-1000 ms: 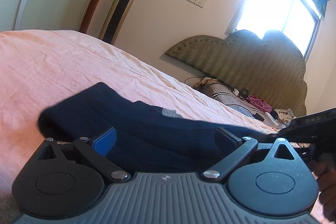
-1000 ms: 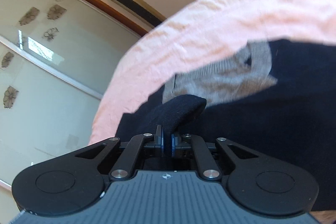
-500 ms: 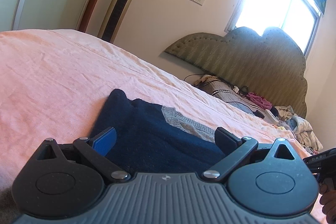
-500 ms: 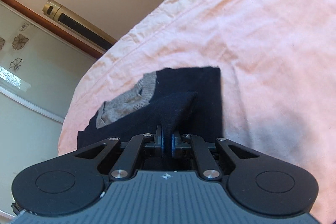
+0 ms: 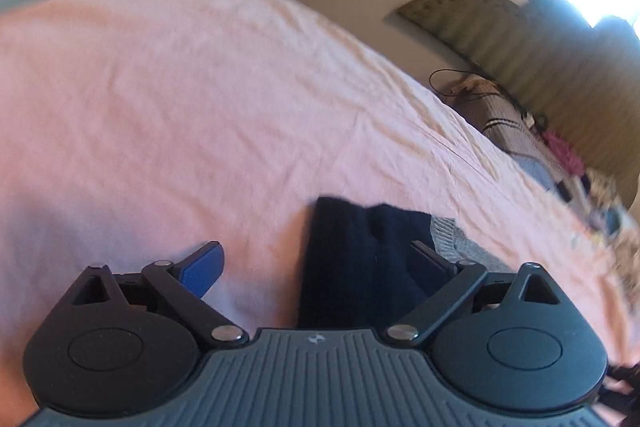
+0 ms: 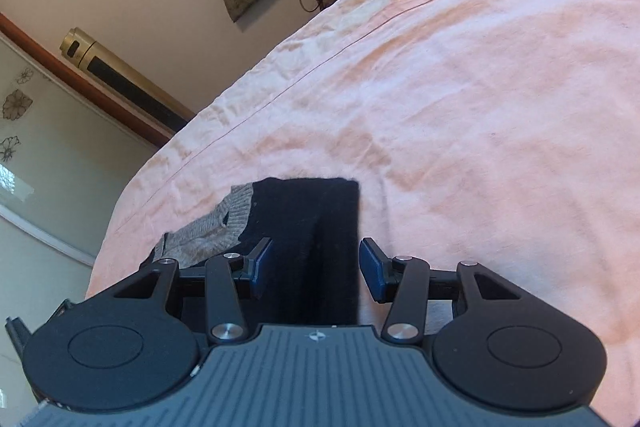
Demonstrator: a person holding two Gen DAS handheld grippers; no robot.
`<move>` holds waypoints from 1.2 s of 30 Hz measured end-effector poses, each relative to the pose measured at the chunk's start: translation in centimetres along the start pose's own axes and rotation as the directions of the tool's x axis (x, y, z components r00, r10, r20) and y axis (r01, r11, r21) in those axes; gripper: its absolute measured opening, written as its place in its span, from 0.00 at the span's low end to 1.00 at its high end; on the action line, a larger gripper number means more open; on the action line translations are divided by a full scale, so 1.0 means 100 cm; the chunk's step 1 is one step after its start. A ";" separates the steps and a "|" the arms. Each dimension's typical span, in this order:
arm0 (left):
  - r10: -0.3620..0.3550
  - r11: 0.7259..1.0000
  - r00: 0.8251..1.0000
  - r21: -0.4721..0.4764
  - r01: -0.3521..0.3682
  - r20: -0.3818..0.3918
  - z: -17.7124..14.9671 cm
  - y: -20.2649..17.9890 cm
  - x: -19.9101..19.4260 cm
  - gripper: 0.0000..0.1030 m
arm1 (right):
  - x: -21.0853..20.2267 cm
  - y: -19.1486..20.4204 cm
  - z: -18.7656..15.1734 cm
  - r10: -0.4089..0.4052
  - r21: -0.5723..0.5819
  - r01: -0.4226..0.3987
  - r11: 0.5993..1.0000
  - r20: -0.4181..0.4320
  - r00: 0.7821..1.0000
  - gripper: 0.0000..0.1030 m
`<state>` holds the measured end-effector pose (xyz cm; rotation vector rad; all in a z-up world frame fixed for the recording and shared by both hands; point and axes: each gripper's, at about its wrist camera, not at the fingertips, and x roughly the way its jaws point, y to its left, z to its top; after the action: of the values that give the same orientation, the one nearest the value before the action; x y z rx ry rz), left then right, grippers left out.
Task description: Fold small clothes
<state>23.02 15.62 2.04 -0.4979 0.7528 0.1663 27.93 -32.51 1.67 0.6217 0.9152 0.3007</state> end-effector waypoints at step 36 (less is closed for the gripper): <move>0.064 0.750 0.988 0.646 -0.142 0.142 -0.109 -0.016 -0.105 0.32 | -0.070 0.035 -0.119 -0.197 -0.477 0.190 0.858 0.035 0.980 0.17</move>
<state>9.22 9.19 3.12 0.2307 0.6762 0.0224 14.20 -28.83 2.93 0.0653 0.8676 0.3357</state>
